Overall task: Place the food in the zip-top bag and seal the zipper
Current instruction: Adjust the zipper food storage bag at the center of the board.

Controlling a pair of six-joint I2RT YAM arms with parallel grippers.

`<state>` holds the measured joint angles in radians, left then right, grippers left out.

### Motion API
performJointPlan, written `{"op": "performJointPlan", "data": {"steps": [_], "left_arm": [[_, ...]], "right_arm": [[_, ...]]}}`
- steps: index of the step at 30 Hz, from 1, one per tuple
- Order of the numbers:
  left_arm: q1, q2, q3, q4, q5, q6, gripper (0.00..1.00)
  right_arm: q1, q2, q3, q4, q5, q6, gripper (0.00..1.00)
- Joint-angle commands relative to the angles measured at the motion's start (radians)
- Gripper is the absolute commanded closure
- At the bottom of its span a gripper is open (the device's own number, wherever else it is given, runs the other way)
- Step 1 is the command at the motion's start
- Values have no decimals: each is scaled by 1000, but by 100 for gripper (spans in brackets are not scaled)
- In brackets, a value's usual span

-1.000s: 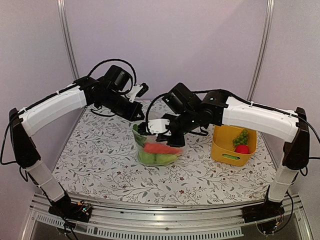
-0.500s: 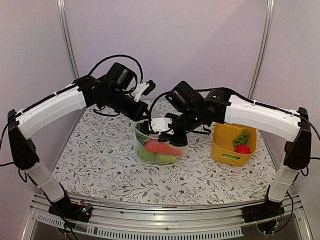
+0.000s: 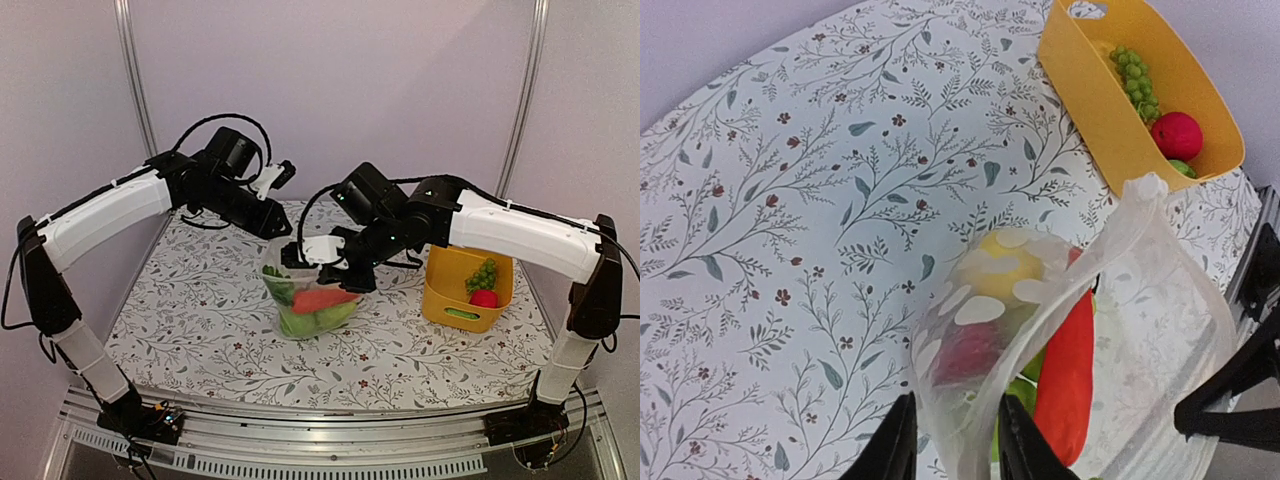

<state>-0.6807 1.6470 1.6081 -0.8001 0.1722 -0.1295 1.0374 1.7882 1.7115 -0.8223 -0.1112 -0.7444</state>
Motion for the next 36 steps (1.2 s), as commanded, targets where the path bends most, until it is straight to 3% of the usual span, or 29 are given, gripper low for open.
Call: {"op": "performJointPlan", "data": {"steps": [1, 4, 9, 16, 21, 29, 32, 36], "left_arm": [[19, 64, 15, -11, 31, 7, 80], [20, 74, 16, -12, 58, -5, 84], [17, 57, 11, -49, 15, -56, 66], [10, -61, -69, -96, -28, -119, 65], [5, -42, -87, -165, -20, -156, 78], [-2, 32, -32, -142, 49, -115, 100], [-5, 52, 4, -104, 83, -72, 100], [-4, 84, 48, -38, 135, -51, 100]], "right_arm": [[-7, 14, -3, -10, -8, 3, 97], [-7, 16, 4, -14, -17, 3, 97], [-7, 28, 18, -14, -10, 9, 97], [-6, 50, 36, -20, 3, 12, 96], [-7, 49, 43, -14, 7, 17, 95], [-5, 58, 49, -18, -10, 28, 94], [-8, 57, 64, -40, -16, 39, 87], [-58, -3, 81, -109, -80, 52, 68]]}}
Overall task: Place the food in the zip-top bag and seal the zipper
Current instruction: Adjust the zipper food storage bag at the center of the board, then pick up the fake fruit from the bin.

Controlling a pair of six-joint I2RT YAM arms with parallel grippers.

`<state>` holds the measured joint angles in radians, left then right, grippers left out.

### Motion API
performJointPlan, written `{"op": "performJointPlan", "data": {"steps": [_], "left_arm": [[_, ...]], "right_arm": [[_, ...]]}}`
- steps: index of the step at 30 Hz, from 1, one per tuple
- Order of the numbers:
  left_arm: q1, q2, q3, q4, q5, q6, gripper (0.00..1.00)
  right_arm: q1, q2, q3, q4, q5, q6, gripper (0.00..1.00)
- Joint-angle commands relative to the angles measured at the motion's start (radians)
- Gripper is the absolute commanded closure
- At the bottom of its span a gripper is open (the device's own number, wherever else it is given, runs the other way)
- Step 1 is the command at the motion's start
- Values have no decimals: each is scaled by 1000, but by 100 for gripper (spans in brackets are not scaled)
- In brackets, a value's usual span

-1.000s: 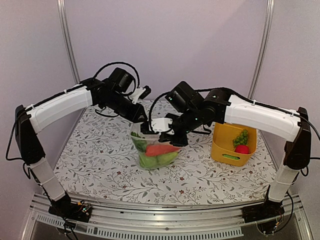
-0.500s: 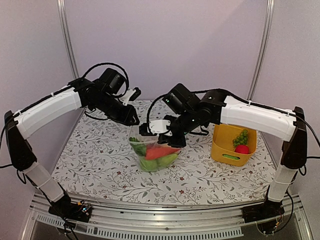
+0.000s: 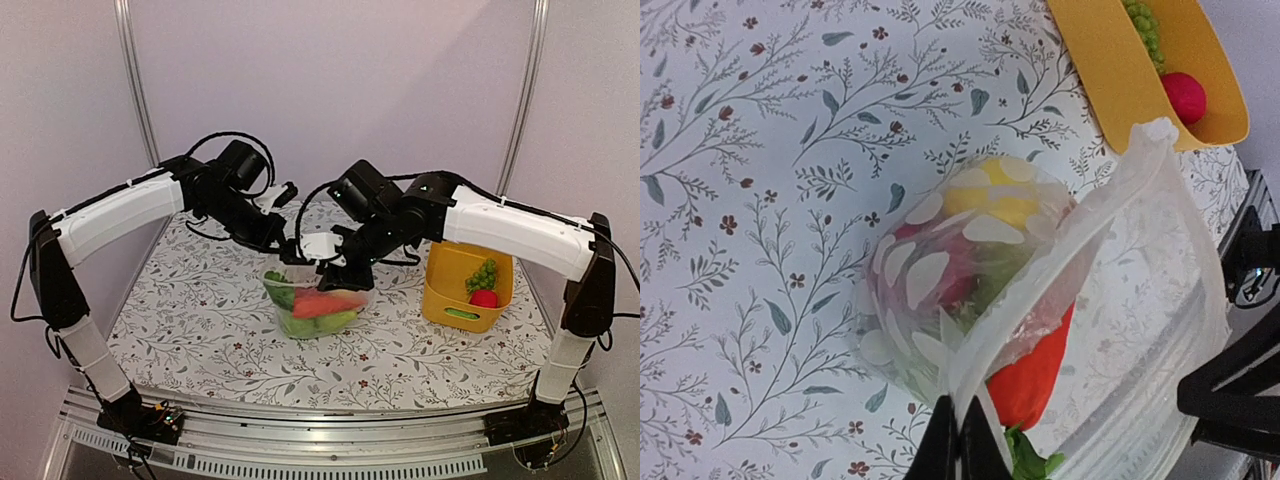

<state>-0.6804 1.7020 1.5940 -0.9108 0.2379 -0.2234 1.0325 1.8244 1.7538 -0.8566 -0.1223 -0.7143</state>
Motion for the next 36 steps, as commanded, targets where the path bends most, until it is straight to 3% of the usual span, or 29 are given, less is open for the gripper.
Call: {"op": "performJointPlan", "data": {"steps": [1, 7, 13, 17, 22, 26, 29, 36], "left_arm": [[-5, 34, 70, 85, 84, 58, 100], [7, 5, -5, 194, 112, 94, 100], [27, -65, -140, 316, 148, 88, 100], [40, -71, -176, 346, 176, 68, 100], [38, -94, -205, 379, 200, 49, 100], [39, -120, -229, 400, 198, 47, 100], [40, -126, -231, 399, 199, 47, 100], [40, -137, -237, 400, 200, 50, 100]], "right_arm": [[-77, -58, 38, -90, -101, 27, 64], [-327, -251, -81, -107, -268, 80, 53], [-622, -352, -269, -79, -204, 89, 53], [-751, -352, -324, -107, -97, 65, 53], [-777, -326, -435, -125, 75, 29, 50], [-778, -289, -497, -122, 154, 31, 42], [-779, -279, -536, -113, 182, 30, 30], [-782, -224, -570, -114, 232, 46, 26]]}}
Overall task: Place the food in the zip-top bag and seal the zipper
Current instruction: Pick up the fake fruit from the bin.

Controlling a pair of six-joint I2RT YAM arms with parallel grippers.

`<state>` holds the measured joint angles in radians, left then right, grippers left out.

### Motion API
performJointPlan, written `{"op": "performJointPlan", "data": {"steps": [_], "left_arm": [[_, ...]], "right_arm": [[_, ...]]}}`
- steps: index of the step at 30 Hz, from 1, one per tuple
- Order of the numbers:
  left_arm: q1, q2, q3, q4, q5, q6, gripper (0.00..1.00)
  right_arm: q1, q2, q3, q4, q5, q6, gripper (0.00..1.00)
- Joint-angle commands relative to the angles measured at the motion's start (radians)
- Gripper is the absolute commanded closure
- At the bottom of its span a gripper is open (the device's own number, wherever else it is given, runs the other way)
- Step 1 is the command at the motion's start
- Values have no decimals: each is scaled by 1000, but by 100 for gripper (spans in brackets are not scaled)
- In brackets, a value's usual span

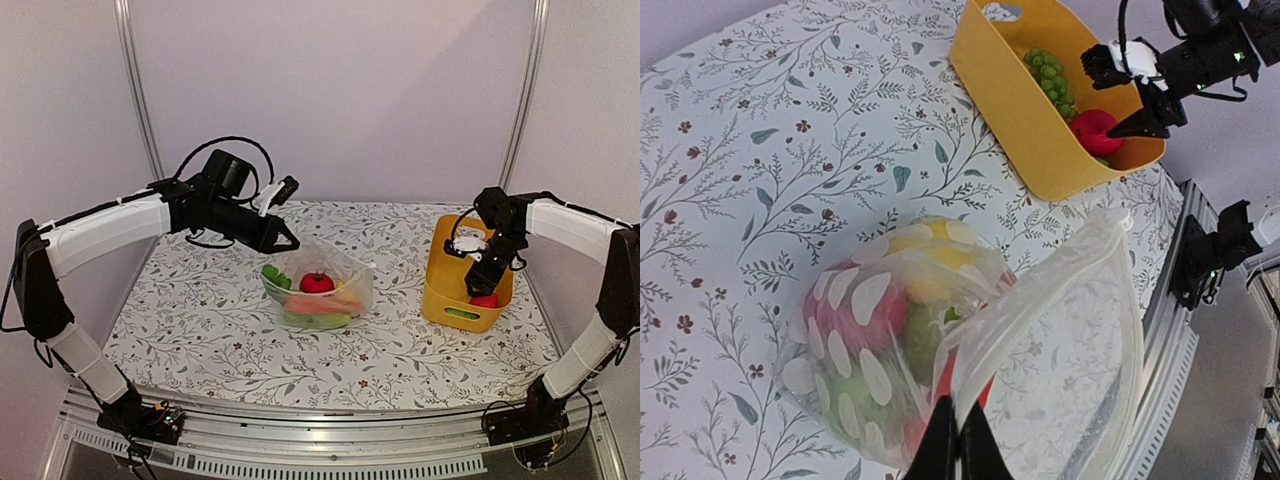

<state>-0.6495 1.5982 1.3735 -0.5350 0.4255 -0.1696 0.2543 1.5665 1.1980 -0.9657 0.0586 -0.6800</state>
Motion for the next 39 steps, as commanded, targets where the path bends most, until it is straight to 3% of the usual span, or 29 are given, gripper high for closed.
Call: {"op": "performJointPlan", "data": {"steps": [1, 9, 15, 20, 28, 39], "left_arm": [[8, -34, -17, 23, 12, -5, 100], [9, -44, -22, 25, 8, 1, 100], [9, -48, -23, 24, 9, 2, 100], [9, -55, -25, 25, 10, 3, 100], [9, -54, -25, 26, 6, 7, 100], [12, -36, -19, 53, 27, -18, 100]], "right_arm": [[-4, 43, -15, -7, 54, 15, 25], [-15, 106, -29, -1, 86, 47, 17], [-15, 159, -37, -6, 96, 73, 17], [-15, 184, -12, -18, 78, 87, 26], [-16, 130, 88, -74, 59, 102, 54], [13, -10, 369, -134, -279, 89, 57]]}}
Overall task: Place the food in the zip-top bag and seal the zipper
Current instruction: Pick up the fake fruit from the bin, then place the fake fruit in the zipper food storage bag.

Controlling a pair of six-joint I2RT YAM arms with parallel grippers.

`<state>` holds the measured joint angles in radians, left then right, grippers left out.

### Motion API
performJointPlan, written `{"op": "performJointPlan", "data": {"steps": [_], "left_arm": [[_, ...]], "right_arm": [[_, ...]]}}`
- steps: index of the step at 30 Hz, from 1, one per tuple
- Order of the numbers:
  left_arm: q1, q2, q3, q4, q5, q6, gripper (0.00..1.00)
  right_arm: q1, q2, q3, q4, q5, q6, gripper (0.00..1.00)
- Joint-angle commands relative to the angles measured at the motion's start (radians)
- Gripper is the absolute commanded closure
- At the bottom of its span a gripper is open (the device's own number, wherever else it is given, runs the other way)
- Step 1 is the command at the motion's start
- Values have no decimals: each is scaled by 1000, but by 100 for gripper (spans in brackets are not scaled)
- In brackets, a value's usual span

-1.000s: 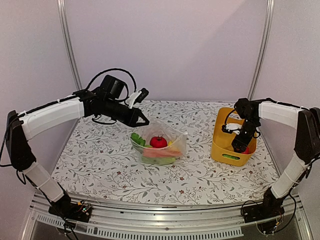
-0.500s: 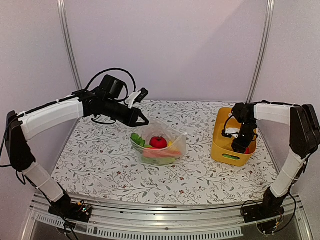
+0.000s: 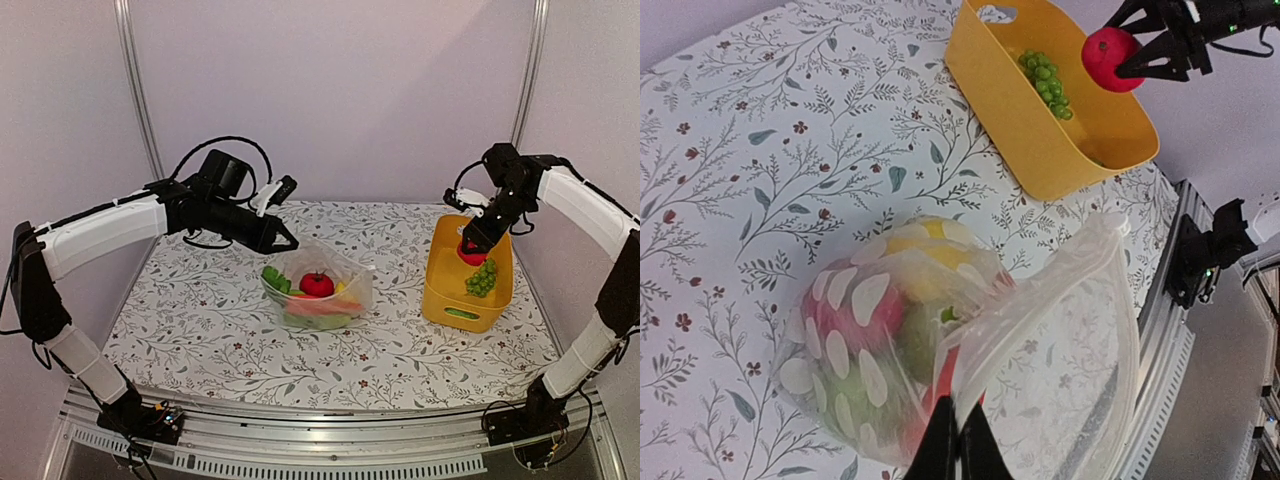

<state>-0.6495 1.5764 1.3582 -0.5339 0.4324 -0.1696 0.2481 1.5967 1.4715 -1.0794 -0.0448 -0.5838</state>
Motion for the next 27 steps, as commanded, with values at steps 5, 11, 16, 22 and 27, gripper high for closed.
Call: {"op": "performJointPlan", "data": {"steps": [5, 11, 16, 22, 27], "left_arm": [[11, 13, 24, 68, 50, -19, 100], [26, 57, 47, 75, 57, -9, 100], [50, 51, 27, 88, 75, -10, 100], [78, 23, -7, 112, 117, -13, 100], [86, 8, -40, 141, 152, -41, 100]], "right_arm": [[141, -43, 210, 31, -333, -48, 56], [388, -31, 226, 121, -348, -92, 56], [516, 16, 285, 160, -389, -115, 55], [635, 130, 360, 218, -336, -124, 54], [715, 210, 382, 313, -182, -167, 51]]}}
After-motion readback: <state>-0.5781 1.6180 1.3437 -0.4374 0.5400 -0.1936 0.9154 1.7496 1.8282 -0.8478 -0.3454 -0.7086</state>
